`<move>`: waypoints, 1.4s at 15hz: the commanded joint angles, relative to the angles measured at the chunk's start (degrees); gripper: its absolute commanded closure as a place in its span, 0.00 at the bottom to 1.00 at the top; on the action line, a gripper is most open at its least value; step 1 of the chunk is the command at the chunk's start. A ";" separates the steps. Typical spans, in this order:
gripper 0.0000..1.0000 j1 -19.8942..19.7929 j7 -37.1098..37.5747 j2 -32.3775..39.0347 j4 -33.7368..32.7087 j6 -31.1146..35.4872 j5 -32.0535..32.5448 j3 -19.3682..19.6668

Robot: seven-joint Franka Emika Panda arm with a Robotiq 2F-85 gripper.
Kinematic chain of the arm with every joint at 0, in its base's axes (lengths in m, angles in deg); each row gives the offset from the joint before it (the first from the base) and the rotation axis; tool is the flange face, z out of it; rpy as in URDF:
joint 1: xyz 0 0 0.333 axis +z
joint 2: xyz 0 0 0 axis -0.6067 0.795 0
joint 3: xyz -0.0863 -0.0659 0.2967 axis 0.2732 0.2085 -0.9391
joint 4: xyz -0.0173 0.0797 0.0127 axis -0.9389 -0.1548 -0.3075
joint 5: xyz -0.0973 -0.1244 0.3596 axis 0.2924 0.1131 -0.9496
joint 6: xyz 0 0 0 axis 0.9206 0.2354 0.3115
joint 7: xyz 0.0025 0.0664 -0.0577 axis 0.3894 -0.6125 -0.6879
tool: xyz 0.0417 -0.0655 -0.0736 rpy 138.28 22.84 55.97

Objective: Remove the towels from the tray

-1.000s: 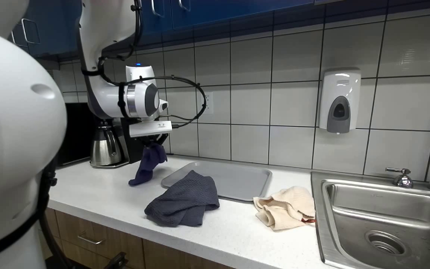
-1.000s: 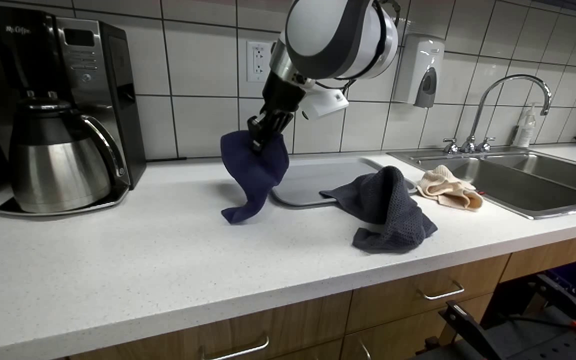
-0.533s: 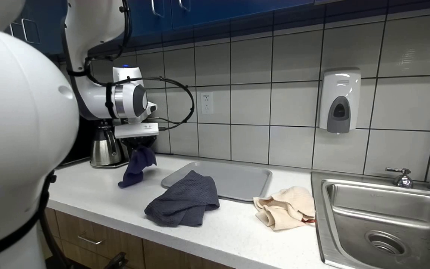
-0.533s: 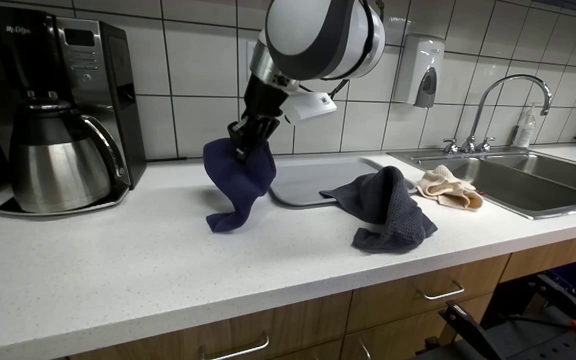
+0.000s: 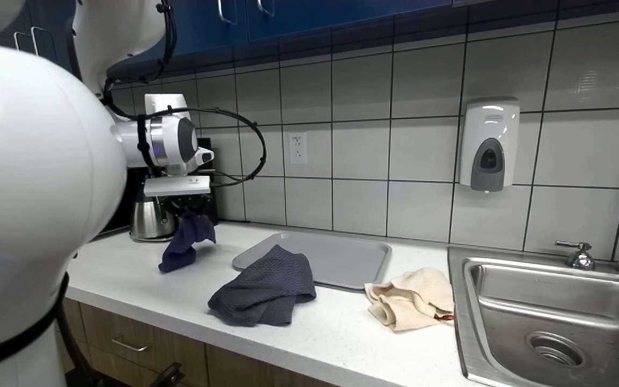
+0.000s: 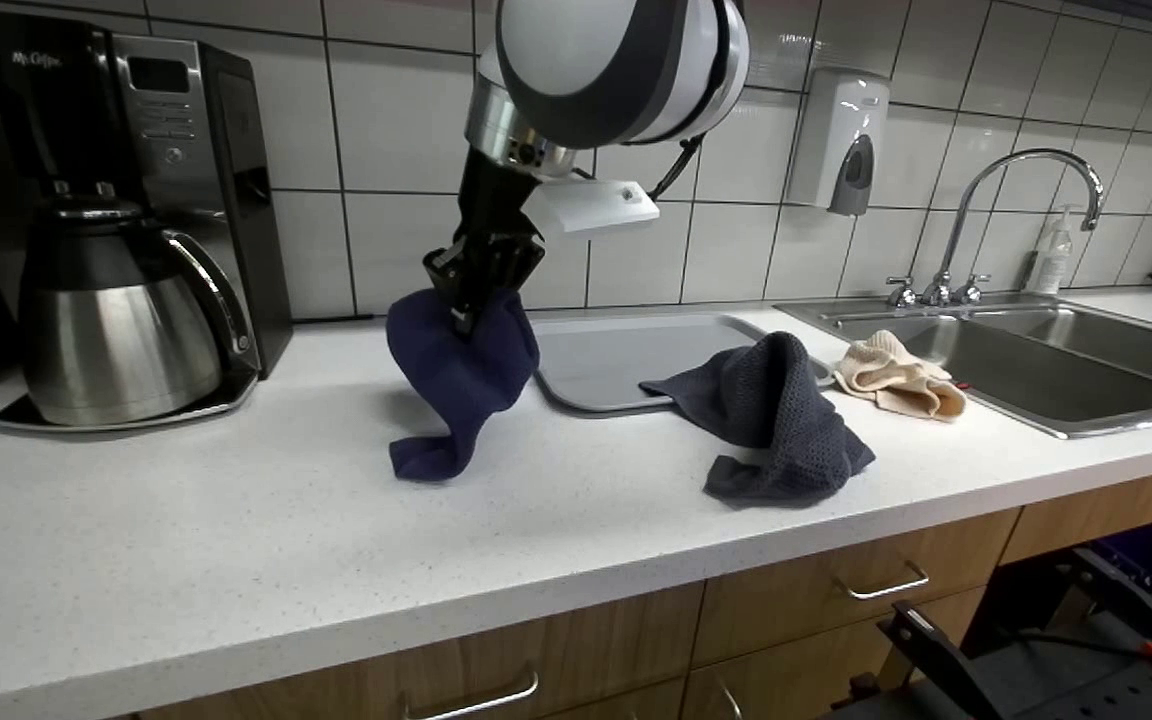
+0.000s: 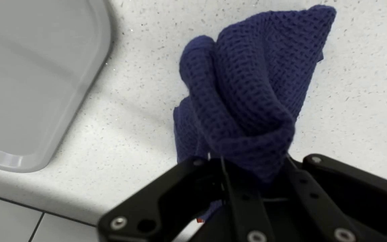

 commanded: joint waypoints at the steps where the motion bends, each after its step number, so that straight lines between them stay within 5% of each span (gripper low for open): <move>1: 0.97 3.49 5.85 -1.31 -0.41 -3.58 3.31 3.05; 9: 0.97 6.07 8.70 1.53 -1.23 -4.58 5.32 6.61; 10: 0.64 5.48 8.44 1.95 -1.26 -4.54 5.24 6.48; 12: 0.56 5.25 8.14 2.70 -1.29 -4.21 5.05 7.16; 19: 0.03 4.10 7.52 0.58 -0.14 -4.76 3.69 7.41; 21: 0.00 3.63 7.53 0.03 0.19 -5.06 3.50 7.67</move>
